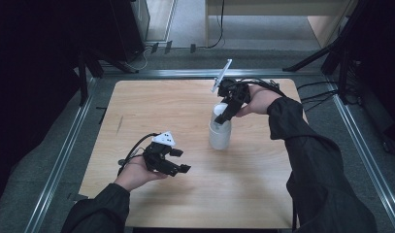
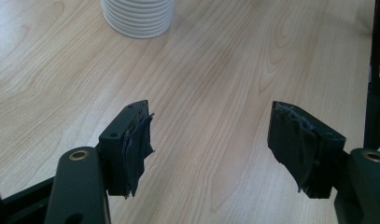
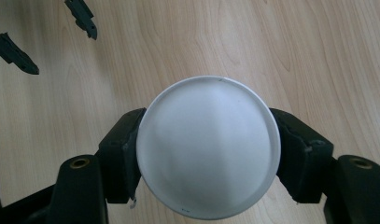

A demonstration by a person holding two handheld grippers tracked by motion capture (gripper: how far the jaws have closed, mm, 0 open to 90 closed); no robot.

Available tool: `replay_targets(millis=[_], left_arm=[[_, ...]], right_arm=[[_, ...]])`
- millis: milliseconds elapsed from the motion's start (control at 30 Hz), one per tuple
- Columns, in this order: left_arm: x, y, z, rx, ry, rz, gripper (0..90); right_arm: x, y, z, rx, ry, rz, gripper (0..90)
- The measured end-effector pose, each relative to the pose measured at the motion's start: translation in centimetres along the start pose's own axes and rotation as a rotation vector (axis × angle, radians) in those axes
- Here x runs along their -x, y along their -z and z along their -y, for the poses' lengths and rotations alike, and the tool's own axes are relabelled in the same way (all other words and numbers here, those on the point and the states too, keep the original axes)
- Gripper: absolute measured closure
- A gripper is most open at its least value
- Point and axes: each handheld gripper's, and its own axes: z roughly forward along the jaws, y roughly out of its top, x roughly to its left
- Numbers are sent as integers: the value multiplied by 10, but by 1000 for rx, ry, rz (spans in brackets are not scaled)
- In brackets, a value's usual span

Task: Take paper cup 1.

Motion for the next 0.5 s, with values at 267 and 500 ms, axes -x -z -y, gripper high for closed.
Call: replay_targets(millis=[267, 500], left_arm=[[0, 0, 0, -1, 0, -1, 299], [0, 0, 0, 2, 0, 0, 299]], right_arm=[[0, 6, -3, 8, 0, 2, 328], [-1, 10, -4, 11, 0, 3, 329]])
